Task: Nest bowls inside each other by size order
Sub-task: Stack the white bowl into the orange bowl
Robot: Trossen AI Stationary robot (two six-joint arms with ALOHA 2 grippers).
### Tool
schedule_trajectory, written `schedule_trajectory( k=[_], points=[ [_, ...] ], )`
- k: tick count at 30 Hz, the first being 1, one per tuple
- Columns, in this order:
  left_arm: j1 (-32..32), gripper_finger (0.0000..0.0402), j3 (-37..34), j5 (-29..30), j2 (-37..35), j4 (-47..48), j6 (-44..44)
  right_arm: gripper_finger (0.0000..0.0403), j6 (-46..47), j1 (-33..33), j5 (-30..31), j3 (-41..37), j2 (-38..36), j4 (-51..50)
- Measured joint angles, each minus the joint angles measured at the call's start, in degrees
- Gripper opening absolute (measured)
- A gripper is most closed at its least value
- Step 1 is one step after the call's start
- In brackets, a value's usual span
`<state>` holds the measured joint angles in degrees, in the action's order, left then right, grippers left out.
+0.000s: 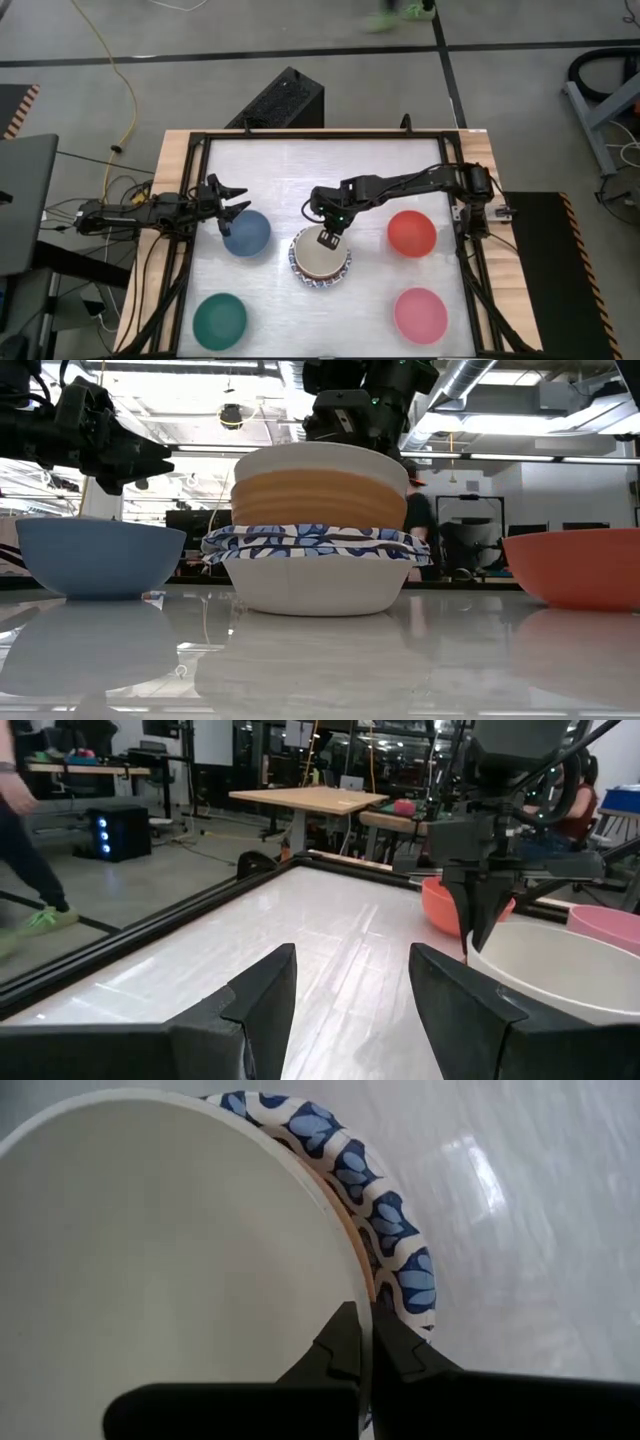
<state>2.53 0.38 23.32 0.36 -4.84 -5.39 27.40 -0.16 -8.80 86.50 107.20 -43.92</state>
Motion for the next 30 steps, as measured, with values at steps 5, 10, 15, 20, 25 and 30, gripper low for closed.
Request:
schedule_trajectory(
  k=[5,10,15,20,25,30],
  points=[
    [0.0,0.0185,0.0,0.0,0.0,0.0,0.0,0.0041,0.0,0.0,-0.2,0.0,0.0,0.1],
    [0.0,0.0185,0.0,0.0,0.0,0.0,0.0,0.0061,0.0,0.0,-0.3,0.0,0.0,0.4],
    [0.0,0.0185,0.0,0.0,0.0,0.0,0.0,0.0067,-0.3,0.1,-2.5,0.0,0.0,1.4],
    [0.0,0.0185,0.0,0.0,0.0,0.0,0.0,0.0068,-0.9,0.2,-3.5,0.0,0.0,3.5],
    [0.0,0.0185,0.0,0.0,0.0,0.0,0.0,0.0068,-2.4,0.2,-4.7,0.0,0.0,3.7],
    [0.0,0.0185,0.0,0.0,0.0,0.0,0.0,0.0068,-2.6,0.1,-5.8,0.0,0.0,3.6]
  ],
)
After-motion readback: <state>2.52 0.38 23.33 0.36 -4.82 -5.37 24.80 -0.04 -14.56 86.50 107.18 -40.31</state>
